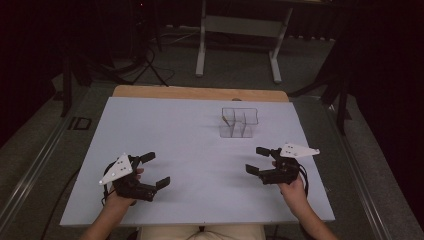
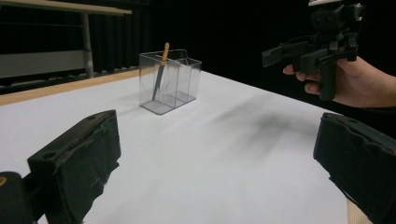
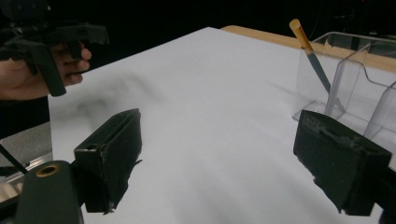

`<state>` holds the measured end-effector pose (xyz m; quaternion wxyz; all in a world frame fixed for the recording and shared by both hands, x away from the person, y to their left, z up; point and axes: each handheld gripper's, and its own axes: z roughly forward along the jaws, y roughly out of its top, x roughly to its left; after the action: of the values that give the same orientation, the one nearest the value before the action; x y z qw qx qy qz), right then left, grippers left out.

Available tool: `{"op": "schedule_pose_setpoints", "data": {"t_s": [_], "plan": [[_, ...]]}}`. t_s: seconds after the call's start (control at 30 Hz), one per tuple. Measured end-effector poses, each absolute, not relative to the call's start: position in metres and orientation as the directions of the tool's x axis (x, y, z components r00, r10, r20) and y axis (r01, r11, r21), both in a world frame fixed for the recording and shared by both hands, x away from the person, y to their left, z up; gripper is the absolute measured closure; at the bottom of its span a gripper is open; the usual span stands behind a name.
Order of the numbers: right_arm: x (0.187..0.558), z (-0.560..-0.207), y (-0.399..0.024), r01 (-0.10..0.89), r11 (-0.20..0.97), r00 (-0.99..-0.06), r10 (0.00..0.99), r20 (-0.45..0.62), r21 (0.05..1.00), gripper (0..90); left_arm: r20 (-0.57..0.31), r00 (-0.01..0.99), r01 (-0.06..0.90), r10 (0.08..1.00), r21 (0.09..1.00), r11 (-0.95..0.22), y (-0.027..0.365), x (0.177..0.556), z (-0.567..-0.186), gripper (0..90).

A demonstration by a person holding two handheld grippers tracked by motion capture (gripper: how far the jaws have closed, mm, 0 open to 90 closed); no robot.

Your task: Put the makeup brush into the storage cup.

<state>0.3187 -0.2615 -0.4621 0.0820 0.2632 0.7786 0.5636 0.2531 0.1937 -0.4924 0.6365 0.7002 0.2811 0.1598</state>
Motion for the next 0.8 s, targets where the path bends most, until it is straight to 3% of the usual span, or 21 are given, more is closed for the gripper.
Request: {"op": "schedule_pose_setpoints", "data": {"t_s": [0.8], "plan": [[0.323,-0.477,-0.27,0.317,0.228,-0.853,0.493,0.172,0.921,15.3,-0.116,0.801,0.187,0.588,0.98,-0.062,0.19,0.252,-0.495,1.8]]}}
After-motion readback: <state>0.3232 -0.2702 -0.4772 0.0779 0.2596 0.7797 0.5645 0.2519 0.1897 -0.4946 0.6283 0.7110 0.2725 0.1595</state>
